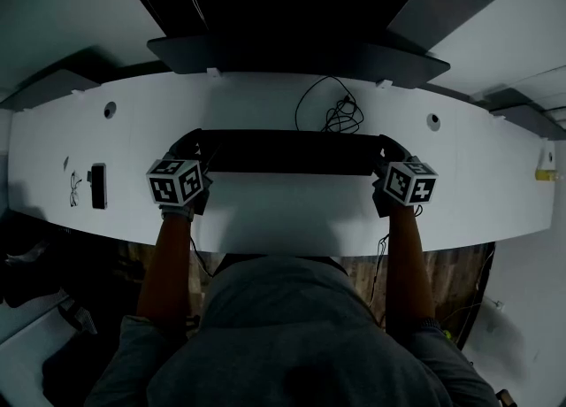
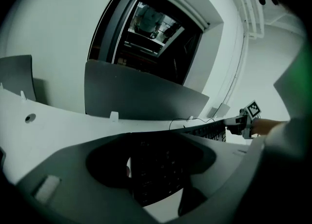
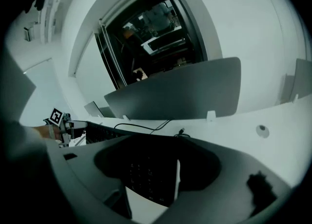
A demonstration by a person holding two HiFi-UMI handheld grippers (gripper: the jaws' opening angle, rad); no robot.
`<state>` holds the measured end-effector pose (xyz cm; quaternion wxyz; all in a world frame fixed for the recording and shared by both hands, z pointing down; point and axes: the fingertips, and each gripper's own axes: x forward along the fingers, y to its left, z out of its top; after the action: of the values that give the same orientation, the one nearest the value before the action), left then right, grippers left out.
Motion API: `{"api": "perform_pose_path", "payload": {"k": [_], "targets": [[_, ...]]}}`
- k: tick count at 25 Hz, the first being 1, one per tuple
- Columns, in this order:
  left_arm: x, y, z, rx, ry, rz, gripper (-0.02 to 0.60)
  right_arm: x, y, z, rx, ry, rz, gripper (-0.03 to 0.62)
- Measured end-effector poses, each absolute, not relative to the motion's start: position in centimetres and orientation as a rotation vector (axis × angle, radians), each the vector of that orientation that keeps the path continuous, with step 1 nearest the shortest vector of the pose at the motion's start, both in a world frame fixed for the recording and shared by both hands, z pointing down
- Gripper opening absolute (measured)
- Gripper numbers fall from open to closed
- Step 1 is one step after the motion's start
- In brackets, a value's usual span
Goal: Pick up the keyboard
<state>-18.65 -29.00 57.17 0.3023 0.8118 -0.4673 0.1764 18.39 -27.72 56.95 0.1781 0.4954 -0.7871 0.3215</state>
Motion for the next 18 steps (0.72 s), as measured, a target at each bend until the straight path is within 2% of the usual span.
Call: {"api": "perform_pose_path", "payload": {"k": [18], "targets": [[-17.4, -29.0, 40.9, 2.414, -1.396, 0.245, 0.262, 19.3, -27.7, 39.9, 1.528, -2.473, 0.494, 0.264]]}}
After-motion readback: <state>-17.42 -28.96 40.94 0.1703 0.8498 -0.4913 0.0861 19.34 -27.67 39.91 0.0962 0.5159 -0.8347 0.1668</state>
